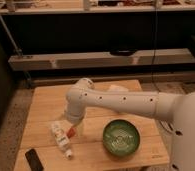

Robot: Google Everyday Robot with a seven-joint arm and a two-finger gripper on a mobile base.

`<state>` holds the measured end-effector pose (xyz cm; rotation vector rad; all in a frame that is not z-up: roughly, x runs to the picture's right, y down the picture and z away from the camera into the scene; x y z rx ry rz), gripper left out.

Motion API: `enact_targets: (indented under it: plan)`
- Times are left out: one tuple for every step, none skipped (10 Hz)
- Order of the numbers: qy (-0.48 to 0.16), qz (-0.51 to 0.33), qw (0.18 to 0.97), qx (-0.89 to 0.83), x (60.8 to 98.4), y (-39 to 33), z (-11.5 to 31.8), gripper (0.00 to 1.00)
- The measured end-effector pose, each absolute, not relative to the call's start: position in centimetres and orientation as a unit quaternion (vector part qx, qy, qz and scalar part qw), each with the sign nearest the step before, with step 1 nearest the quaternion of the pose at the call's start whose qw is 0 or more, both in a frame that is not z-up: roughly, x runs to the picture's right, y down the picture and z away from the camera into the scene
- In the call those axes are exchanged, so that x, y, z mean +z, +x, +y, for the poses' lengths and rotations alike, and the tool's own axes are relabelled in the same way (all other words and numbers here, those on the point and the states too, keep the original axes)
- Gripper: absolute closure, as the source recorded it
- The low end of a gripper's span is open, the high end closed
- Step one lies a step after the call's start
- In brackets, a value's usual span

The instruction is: Stand the bottle upright

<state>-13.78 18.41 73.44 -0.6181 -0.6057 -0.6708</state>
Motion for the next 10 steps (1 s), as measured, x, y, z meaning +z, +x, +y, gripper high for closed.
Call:
enact_targets:
  plan:
    - [-0.295, -0.288, 0.848, -0.333, 73.7, -14.2, 18.7, 0.20]
    - [-0.295, -0.287, 0.844, -0.344, 74.2, -15.0, 18.6, 0.20]
    - [-0.296, -0.287, 0.839, -0.356, 74.7, -15.8, 18.5, 0.20]
    - [-0.295, -0.288, 0.837, -0.360, 75.0, -16.1, 18.5, 0.20]
    - [-0.295, -0.285, 0.837, -0.362, 74.7, -15.6, 18.5, 0.20]
    - [-0.290, -0.289, 0.830, -0.379, 74.2, -15.7, 18.6, 0.20]
    - [-0.281, -0.299, 0.818, -0.402, 73.7, -16.2, 18.8, 0.20]
    - [-0.264, -0.321, 0.793, -0.446, 72.9, -16.9, 19.0, 0.20]
    - [-0.240, -0.350, 0.757, -0.497, 72.1, -17.2, 19.4, 0.20]
    - [-0.226, -0.371, 0.730, -0.528, 71.5, -17.3, 19.7, 0.20]
